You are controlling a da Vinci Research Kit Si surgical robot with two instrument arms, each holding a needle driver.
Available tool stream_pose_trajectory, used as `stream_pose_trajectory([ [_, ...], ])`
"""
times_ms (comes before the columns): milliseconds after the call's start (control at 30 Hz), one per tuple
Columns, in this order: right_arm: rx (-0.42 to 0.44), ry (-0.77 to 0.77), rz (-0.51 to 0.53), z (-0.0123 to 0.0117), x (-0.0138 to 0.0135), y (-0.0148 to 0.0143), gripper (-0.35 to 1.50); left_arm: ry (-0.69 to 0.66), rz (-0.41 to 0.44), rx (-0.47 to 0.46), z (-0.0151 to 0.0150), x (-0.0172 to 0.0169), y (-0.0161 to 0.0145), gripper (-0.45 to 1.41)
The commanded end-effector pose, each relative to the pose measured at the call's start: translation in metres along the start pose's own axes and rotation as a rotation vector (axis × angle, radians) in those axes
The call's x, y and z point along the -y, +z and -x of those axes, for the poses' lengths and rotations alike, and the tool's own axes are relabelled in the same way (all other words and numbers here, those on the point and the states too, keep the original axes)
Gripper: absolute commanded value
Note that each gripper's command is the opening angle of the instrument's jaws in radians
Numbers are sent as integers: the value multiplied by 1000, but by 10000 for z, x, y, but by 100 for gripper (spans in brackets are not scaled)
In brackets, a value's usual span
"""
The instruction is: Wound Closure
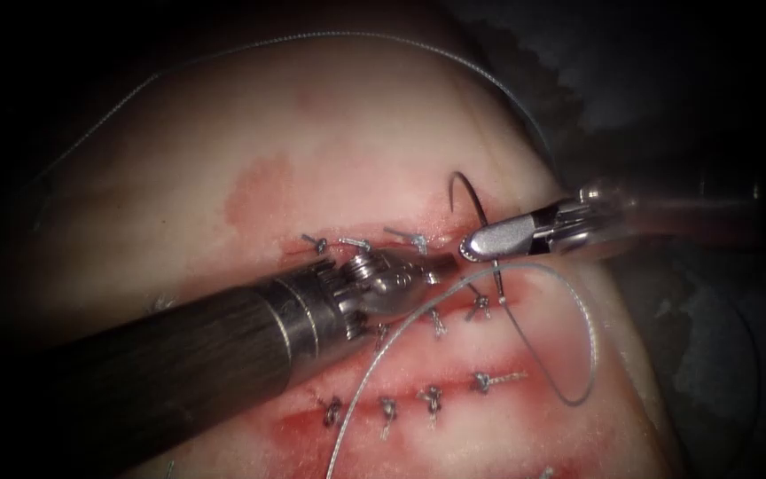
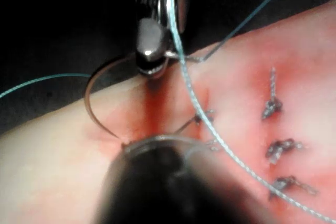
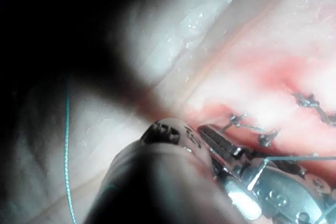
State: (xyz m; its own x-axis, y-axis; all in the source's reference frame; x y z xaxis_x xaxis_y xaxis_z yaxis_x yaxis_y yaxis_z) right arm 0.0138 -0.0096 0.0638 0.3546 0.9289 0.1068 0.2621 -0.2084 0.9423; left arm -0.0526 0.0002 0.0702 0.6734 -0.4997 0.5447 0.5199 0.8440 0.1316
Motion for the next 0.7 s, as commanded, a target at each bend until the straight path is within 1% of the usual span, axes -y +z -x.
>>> stream_pose_trajectory([
  [33, 3, -5, 1, -8, -7, 5, -35, 0, 3, 5, 9, -6, 6, -45],
  [433, -1, -6, 0, -9, -8, 9, -35, 0, 2, 5, 10, -7, 6, -45],
  [700, -3, -13, -4, -8, -15, 9, -35, 0, 2, 4, 10, -6, 6, -45],
])
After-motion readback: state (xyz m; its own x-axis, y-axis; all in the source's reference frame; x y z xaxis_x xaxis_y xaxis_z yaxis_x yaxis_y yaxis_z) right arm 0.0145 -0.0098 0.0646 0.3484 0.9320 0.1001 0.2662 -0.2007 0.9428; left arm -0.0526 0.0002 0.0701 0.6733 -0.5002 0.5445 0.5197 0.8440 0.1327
